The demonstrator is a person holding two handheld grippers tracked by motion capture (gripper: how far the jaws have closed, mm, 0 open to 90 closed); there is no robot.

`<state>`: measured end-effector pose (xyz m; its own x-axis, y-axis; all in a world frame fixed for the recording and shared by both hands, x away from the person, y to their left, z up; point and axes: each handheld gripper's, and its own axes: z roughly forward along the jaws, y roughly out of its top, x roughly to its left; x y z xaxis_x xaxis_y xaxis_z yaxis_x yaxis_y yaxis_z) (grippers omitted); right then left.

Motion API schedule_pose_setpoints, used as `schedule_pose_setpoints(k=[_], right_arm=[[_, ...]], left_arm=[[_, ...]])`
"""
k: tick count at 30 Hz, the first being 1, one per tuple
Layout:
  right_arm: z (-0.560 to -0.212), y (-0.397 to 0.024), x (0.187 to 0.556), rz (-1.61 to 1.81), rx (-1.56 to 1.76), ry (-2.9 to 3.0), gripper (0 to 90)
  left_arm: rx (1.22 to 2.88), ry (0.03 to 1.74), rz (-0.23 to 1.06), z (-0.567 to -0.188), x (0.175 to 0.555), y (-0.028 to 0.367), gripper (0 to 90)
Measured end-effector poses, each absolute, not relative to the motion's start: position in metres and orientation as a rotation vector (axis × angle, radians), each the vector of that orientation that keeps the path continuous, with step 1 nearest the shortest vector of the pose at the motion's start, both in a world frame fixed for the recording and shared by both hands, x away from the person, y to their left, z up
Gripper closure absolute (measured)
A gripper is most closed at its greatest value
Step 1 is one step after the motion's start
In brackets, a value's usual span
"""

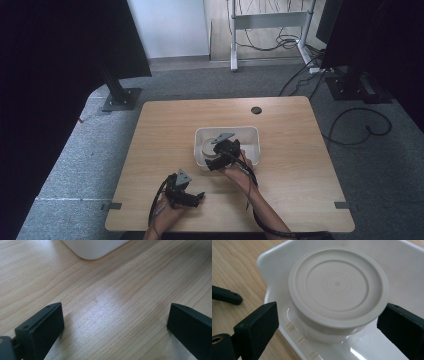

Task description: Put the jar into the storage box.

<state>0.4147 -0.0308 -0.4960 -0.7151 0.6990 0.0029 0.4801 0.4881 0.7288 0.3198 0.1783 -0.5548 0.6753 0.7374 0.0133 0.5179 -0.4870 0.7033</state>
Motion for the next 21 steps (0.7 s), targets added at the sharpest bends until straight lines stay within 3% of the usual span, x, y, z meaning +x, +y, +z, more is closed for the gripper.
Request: schedule_pose_setpoints(k=[21], right_arm=[[-0.484,-0.051,0.395,1.069,0.915,2.441,4.3]], left_arm=[[2.199,0.961,0.413,-0.555,0.32,0.178,0.8]])
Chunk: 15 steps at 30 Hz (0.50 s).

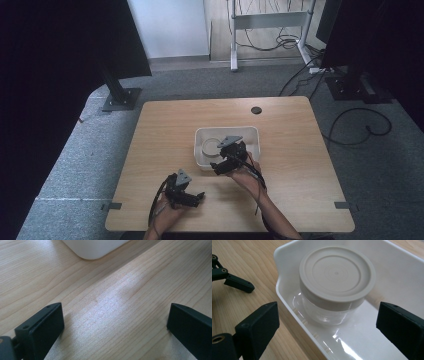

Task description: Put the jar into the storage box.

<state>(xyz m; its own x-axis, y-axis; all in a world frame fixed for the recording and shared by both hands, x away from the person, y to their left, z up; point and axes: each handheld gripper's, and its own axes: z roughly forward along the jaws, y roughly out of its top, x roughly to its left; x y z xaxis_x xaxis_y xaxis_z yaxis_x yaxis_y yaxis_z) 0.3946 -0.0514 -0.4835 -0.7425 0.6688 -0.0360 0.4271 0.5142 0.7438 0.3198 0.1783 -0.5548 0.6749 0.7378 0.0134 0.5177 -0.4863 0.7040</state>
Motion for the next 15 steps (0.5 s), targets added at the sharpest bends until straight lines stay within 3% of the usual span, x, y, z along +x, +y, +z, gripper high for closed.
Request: schedule_pose_setpoints(k=[15], right_arm=[[-0.474,-0.073,0.378,1.066,0.858,2.436,4.4]], left_arm=[[2.2,0.961,0.413,-0.555,0.32,0.178,0.8]])
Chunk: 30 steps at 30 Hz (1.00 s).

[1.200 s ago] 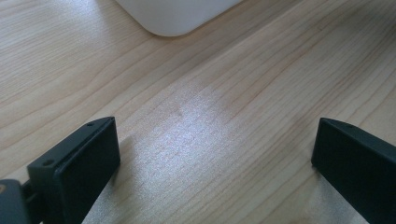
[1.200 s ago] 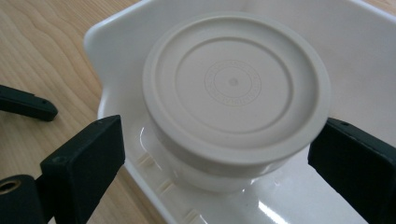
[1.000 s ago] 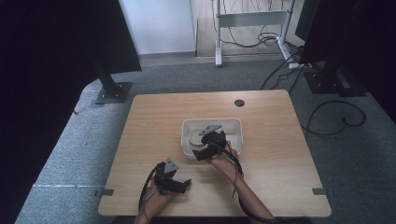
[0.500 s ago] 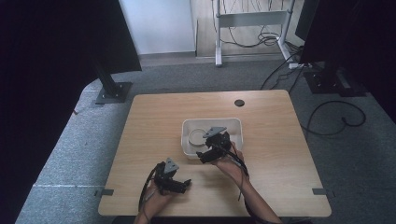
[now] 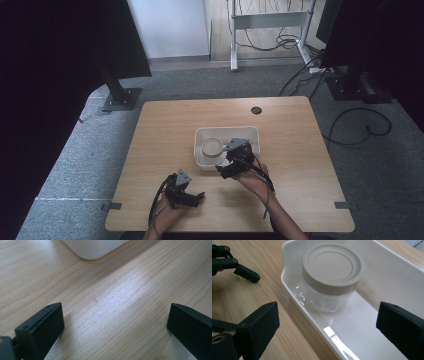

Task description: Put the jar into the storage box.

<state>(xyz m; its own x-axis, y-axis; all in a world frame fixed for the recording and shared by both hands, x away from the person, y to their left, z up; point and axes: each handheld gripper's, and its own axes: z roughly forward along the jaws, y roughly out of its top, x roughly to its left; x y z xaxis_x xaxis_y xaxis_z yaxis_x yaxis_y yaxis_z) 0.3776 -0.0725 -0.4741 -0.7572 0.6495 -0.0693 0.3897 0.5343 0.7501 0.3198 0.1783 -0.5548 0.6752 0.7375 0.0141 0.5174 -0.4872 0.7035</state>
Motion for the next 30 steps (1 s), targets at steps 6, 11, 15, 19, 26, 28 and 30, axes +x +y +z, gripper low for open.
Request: schedule_pose_setpoints(k=[6,11,15,19,26,28,30], right_arm=[[-0.472,-0.085,0.371,1.085,0.865,2.425,4.5],[-0.471,-0.095,0.367,1.103,0.875,2.418,4.5],[-0.472,-0.102,0.365,1.118,0.88,2.41,4.4],[-0.474,-0.107,0.363,1.124,0.881,2.411,4.0],[-0.477,-0.118,0.36,1.138,0.907,2.401,4.1],[-0.477,-0.12,0.359,1.141,0.912,2.398,4.1],[-0.478,-0.123,0.358,1.141,0.919,2.394,4.1]], left_arm=[[2.2,0.961,0.414,-0.555,0.32,0.178,0.8],[2.2,0.961,0.414,-0.555,0.32,0.178,0.8],[2.2,0.962,0.413,-0.555,0.32,0.178,0.8],[2.2,0.962,0.414,-0.555,0.32,0.178,0.8],[2.199,0.963,0.412,-0.555,0.32,0.178,0.8],[2.199,0.962,0.414,-0.555,0.32,0.178,0.7],[2.2,0.961,0.414,-0.555,0.32,0.178,0.8]])
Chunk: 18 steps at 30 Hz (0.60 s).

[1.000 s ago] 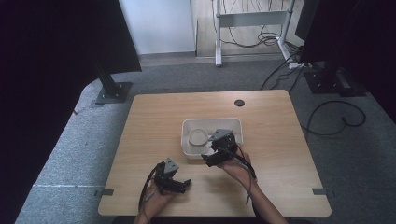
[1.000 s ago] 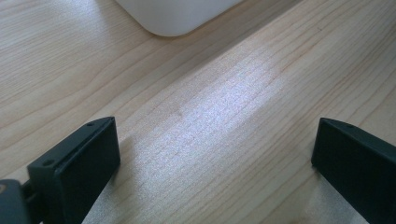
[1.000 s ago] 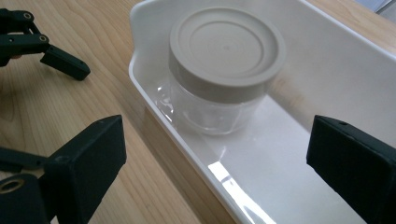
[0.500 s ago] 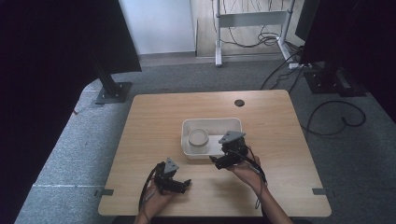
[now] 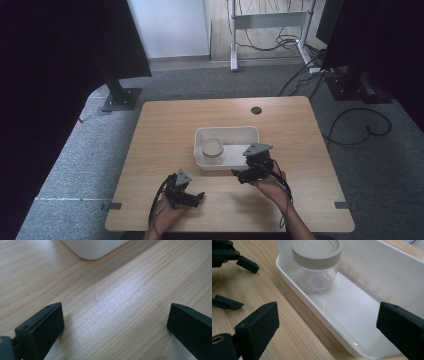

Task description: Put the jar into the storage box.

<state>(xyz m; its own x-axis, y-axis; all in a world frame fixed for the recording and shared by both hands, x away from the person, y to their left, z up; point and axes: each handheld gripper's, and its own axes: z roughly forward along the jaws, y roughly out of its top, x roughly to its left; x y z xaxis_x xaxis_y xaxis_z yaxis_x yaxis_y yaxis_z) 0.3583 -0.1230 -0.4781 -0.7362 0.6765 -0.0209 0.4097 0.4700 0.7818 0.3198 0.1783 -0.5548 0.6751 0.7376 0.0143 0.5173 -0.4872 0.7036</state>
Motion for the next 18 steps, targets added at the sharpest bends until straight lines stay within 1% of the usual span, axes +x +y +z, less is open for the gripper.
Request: schedule_pose_setpoints(k=[18], right_arm=[[-0.482,-0.148,0.351,1.138,0.948,2.358,4.4]], left_arm=[[2.203,0.96,0.414,-0.555,0.32,0.178,0.8]])
